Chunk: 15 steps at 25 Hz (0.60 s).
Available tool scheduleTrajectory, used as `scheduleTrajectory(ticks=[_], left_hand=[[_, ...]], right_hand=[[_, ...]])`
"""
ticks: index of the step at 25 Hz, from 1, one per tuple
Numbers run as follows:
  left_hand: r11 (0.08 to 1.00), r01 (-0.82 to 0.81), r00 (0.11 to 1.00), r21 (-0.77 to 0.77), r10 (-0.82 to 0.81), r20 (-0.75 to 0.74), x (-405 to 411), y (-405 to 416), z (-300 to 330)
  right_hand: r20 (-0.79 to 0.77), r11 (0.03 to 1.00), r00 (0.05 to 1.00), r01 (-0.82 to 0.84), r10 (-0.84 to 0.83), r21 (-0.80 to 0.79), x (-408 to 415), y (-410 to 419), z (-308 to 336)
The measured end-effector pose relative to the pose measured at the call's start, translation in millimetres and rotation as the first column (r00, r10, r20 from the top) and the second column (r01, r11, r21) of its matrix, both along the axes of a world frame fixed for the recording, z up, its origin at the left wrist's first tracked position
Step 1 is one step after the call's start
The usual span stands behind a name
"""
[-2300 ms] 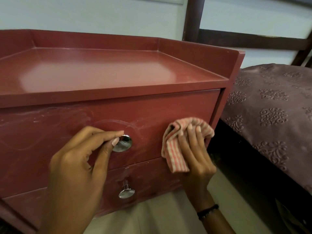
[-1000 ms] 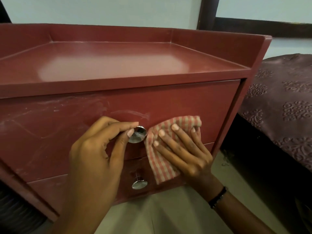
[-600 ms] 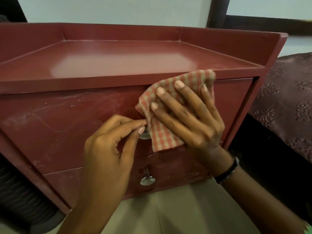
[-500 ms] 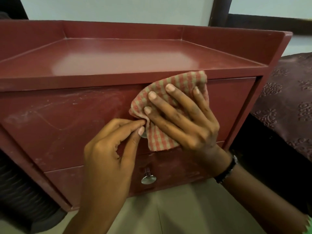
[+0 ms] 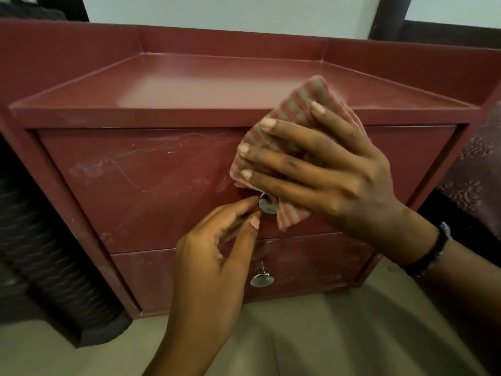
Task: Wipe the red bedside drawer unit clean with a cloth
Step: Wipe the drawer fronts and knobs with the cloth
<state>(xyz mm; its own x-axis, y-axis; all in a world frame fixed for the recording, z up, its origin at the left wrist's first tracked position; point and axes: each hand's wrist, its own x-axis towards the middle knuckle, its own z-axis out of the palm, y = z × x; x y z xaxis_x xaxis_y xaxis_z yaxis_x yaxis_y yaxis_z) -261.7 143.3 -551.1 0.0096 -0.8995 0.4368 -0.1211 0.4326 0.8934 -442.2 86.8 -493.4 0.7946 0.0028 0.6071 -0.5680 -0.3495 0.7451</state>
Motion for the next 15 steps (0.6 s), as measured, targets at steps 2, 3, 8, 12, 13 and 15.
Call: scheduleTrajectory(ticks=[2, 3, 8, 12, 13, 15], left_hand=[[1.000, 0.002, 1.000, 0.020, -0.001, -0.023, -1, -2, -1], [1.000, 0.012, 0.999, 0.028, -0.011, -0.038, -1, -2, -1], [0.994, 0.074, 0.997, 0.076, -0.071, -0.041, 8, 5, 1], [0.992, 0.074, 0.997, 0.101, -0.070, -0.042, 13, 7, -3], [0.993, 0.052, 0.997, 0.101, -0.047, -0.058, 15, 7, -3], [0.996, -0.002, 0.994, 0.094, 0.013, -0.107, 21, 7, -5]], right_hand=[[-0.061, 0.999, 0.997, -0.037, 0.038, 0.021, 5, -5, 8], [-0.058, 0.998, 0.997, -0.047, 0.049, 0.041, 1, -6, 9], [-0.056, 0.989, 0.990, 0.134, -0.130, 0.064, -50, 9, -9], [-0.192, 0.987, 0.975, 0.133, -0.113, 0.094, -39, 7, 10], [-0.221, 0.991, 0.972, 0.100, -0.077, 0.095, -29, 4, 16], [-0.232, 0.992, 0.972, 0.000, 0.029, 0.123, -5, -1, 25]])
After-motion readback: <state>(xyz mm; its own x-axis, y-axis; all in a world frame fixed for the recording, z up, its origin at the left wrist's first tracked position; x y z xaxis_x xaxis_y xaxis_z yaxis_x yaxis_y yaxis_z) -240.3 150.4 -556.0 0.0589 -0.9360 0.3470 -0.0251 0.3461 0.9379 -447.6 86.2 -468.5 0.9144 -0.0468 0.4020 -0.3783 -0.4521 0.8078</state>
